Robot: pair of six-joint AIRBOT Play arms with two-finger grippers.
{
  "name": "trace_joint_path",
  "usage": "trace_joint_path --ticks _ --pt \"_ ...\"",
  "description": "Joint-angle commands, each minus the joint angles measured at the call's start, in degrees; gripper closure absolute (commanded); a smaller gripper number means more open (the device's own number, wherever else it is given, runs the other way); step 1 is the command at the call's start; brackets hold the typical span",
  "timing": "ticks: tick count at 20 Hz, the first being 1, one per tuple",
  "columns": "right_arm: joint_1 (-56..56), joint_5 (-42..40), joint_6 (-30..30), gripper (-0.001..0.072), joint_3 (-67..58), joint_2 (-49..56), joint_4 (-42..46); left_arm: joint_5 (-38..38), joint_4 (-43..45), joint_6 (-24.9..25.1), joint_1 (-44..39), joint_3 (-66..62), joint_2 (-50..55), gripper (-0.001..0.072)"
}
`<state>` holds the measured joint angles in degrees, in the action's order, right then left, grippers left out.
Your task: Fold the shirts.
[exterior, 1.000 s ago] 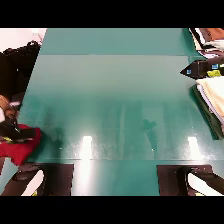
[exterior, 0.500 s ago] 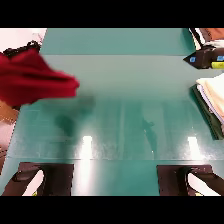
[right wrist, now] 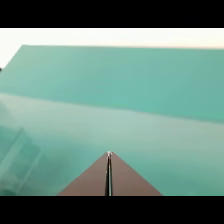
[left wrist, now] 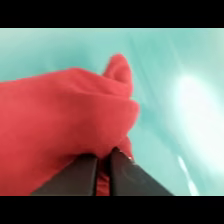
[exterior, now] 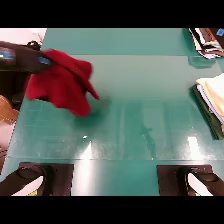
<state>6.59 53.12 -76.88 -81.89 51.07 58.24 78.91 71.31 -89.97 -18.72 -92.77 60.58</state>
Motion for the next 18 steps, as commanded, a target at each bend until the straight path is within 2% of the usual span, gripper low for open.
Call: trace_joint_path --ticks 1,2,3,6,8,10,12,15,18 --pt "0.0 -1.5 0.0 0.0696 0.0 -2.2 0.3 1.6 -0.2 3.5 -14.5 -0.2 12.4 0.0672" --pt "0.0 -1.5 0.0 0.0696 0.0 -2.4 0.2 0.7 -0.2 5.2 -17.5 -0.2 15.5 0.0449" --pt "0.0 -1.5 0.0 0.0696 0.0 -2.6 0.2 -0.9 -0.2 5.6 -19.8 -0.2 18.5 0.017" --pt "0.0 -0.5 0.0 0.0695 0.0 -2.5 0.2 -3.5 2.5 7.9 -19.9 -0.3 22.8 0.0167" --pt "0.0 -0.2 0.0 0.0696 0.0 -2.5 0.2 -2.9 8.1 7.2 -15.8 -0.2 22.9 0.0167" --pt "0.0 -0.2 0.0 0.0695 0.0 -2.5 0.2 -3.1 9.8 5.7 -9.1 0.1 22.9 0.0167" --pt "0.0 -0.1 0.0 0.0696 0.0 -2.4 0.2 -6.1 8.7 4.3 -2.1 2.6 22.9 0.0167" --pt "0.0 1.6 0.0 0.0696 0.0 -1.1 0.2 -14.1 1.8 4.7 6.1 10.6 23.0 0.0167" --pt "0.0 5.2 0.0 0.0695 0.0 1.6 0.2 -20.7 -3.6 8.6 9.2 15.9 24.7 0.0167"
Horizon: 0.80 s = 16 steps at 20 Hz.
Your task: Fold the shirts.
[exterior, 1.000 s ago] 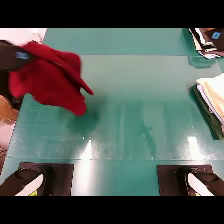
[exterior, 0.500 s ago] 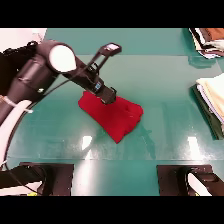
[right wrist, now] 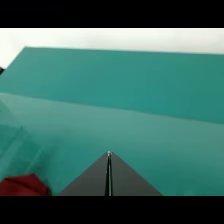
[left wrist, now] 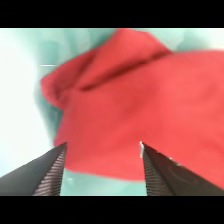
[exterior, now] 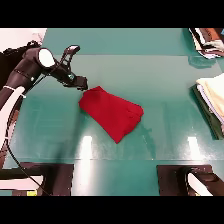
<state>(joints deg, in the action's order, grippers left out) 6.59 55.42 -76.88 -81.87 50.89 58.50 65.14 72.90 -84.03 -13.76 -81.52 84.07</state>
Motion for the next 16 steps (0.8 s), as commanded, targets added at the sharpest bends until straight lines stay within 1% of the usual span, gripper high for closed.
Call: trace_joint_path --ticks 1,3,4,7,8,9,10,11,13,14,16 --pt "0.0 4.0 0.0 0.0696 0.0 2.9 0.0 -7.6 -5.7 3.8 4.3 4.7 2.7 0.0167" --pt "0.0 6.6 0.0 0.0696 0.1 5.2 0.0 -8.9 -12.0 6.9 4.2 4.7 6.1 0.0167" --pt "0.0 8.0 0.0 0.0696 0.1 6.5 0.0 -9.9 -14.6 7.6 4.2 4.7 7.6 0.0168" --pt "0.0 13.4 -0.2 0.0696 0.1 10.5 0.3 -11.6 -18.4 7.8 4.2 4.7 10.9 0.0168" --pt "-0.1 15.3 -2.4 0.0695 0.1 12.0 1.7 -11.8 -18.9 8.1 4.2 4.7 11.2 0.0172" --pt "-0.1 17.5 -4.7 0.0696 0.2 13.8 3.8 -12.2 -18.9 8.3 4.2 4.7 11.2 0.036" --pt "-0.1 19.7 -5.6 0.0695 0.5 15.5 5.6 -12.5 -19.0 9.2 4.2 4.7 11.2 0.0544" --pt "-0.1 20.8 -5.8 0.0695 1.8 16.8 6.1 -12.4 -18.8 9.6 4.2 4.3 11.2 0.068" --pt "0.1 21.3 -5.8 0.0694 7.3 18.8 5.9 -12.1 -18.9 9.6 4.2 3.4 11.1 0.0678" --pt "0.4 21.3 -5.8 0.0669 10.6 19.8 5.5 -11.7 -18.8 9.6 4.2 2.7 11.1 0.0678" --pt "1.5 21.0 -5.8 0.0216 17.6 22.7 1.7 -10.9 -18.8 10.7 4.2 1.3 11.1 0.0679"
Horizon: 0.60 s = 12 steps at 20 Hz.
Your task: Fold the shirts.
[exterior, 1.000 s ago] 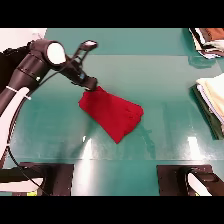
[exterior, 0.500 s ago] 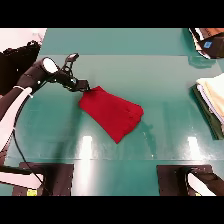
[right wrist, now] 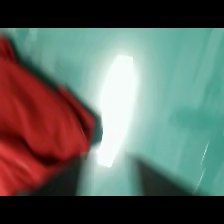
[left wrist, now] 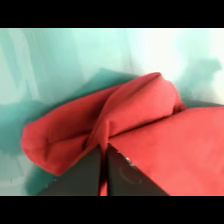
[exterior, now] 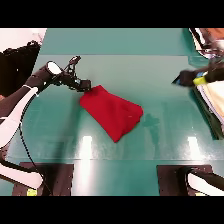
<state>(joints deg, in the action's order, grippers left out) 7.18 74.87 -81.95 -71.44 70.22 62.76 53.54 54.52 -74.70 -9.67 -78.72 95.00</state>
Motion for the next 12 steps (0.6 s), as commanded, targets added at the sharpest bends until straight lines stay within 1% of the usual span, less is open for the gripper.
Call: trace_joint_path --ticks 1,4,6,8,9,10,11,12 --pt "1.5 1.2 -0.6 0.0154 10.2 5.4 -6.3 1.0 -0.4 1.7 0.1 -1.8 0.2 0.0678" --pt "4.6 -4.0 3.3 0.0155 15.8 11.4 -15.6 1.6 -0.3 1.7 0.1 -1.9 0.2 0.0678" --pt "7.8 -8.3 5.5 0.016 16.3 15.0 -20.7 1.8 -0.2 1.8 0.1 -1.9 0.2 0.0678" --pt "10.9 -10.5 5.7 0.0163 14.4 17.7 -20.6 2.3 0.0 2.7 0.1 -1.9 0.2 0.0678" --pt "12.1 -11.2 5.8 0.0217 13.2 18.8 -20.6 2.7 0.0 2.9 0.1 -1.9 0.2 0.0678" --pt "13.0 -11.8 6.6 0.0444 12.0 19.6 -20.5 3.1 0.0 2.8 0.1 -1.9 0.2 0.0678" --pt "13.4 -11.8 8.0 0.0652 10.8 20.1 -20.5 3.3 0.0 2.7 0.1 -1.9 0.1 0.0679" --pt "13.5 -11.9 8.6 0.0695 9.6 20.1 -20.5 3.3 0.2 2.7 0.1 -1.9 -0.6 0.0679"
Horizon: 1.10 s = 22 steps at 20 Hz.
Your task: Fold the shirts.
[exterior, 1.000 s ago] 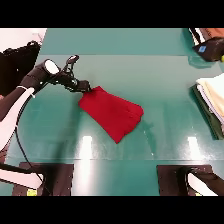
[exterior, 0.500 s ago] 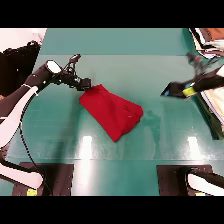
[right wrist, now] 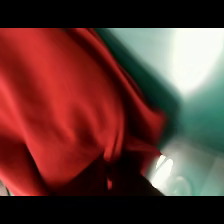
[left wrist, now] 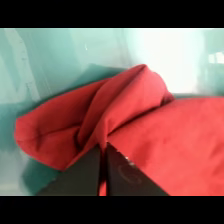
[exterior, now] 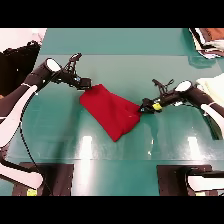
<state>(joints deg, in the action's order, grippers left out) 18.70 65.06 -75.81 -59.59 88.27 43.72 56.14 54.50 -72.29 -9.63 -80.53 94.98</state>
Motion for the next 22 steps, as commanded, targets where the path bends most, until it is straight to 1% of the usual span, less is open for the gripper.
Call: trace_joint_path --ticks 1,4,6,8,11,14,17,20,22 --pt "1.7 -2.1 2.4 0.0696 -3.3 1.3 -1.1 0.4 1.4 0.1 0.0 -0.3 -2.0 0.068" --pt "-0.7 -1.8 2.2 0.0696 -8.3 -5.4 4.1 -0.6 8.5 -1.0 0.0 -2.6 -11.4 0.068" --pt "-3.3 0.0 2.3 0.0696 -13.7 -11.7 5.2 0.5 12.6 -1.0 0.0 -5.9 -19.6 0.068" --pt "-5.0 1.8 2.3 0.0697 -20.3 -17.7 6.8 1.9 12.7 -1.0 0.0 -9.5 -27.8 0.068" --pt "-5.6 1.4 2.2 0.0697 -29.2 -25.2 9.6 1.9 10.5 -1.2 0.0 -13.2 -38.8 0.0679" --pt "-5.6 1.6 2.2 0.0697 -35.6 -30.9 10.5 1.9 6.1 -1.4 0.0 -15.0 -47.4 0.068" --pt "-5.6 2.0 2.1 0.0697 -39.3 -34.4 10.7 2.4 1.5 -1.3 0.0 -16.7 -50.5 0.068" --pt "-5.6 6.0 -4.4 0.0697 -42.7 -34.2 17.1 4.3 0.9 -1.3 0.0 -16.7 -49.5 0.068" --pt "-5.6 9.5 -8.5 0.0697 -44.1 -31.1 20.6 6.6 1.0 -1.3 0.0 -15.4 -46.6 0.068"
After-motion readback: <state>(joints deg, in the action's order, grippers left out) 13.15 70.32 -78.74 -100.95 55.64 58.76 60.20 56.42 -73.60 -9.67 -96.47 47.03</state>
